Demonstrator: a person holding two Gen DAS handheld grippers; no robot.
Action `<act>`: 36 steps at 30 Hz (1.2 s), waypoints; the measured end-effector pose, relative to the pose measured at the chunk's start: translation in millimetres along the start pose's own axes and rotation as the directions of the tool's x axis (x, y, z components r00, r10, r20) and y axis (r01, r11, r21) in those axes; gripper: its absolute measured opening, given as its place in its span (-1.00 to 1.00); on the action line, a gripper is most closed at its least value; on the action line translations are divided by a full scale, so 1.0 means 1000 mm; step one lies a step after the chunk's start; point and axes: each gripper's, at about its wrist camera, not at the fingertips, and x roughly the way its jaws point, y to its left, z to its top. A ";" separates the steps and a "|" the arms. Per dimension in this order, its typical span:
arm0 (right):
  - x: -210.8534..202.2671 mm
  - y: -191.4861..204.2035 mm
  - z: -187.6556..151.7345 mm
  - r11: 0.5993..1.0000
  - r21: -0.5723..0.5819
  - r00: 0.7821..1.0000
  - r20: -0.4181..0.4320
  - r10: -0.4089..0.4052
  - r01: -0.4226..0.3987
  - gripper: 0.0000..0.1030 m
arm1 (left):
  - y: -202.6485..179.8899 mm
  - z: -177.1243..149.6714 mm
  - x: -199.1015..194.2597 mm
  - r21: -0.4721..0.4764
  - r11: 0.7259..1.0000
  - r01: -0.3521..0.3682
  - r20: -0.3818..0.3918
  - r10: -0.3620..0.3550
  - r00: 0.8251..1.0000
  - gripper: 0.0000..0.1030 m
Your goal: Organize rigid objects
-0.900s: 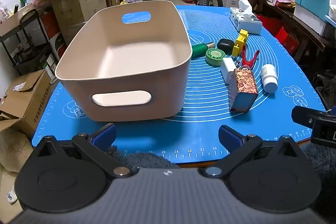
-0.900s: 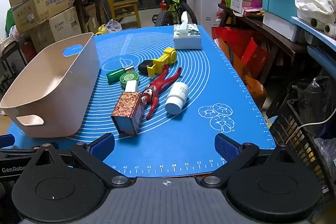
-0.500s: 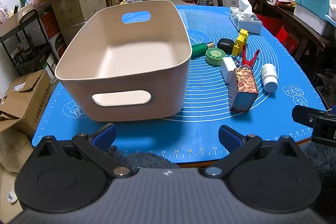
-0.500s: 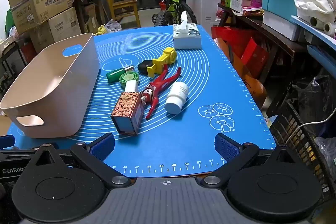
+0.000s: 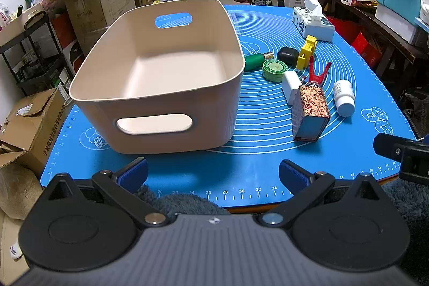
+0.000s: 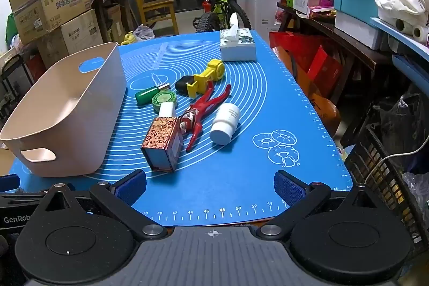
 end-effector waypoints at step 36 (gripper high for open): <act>0.005 -0.001 -0.002 1.000 0.005 1.000 -0.008 0.001 -0.001 0.95 | -0.002 -0.001 0.003 0.001 1.000 0.000 -0.005 0.000 1.000 0.99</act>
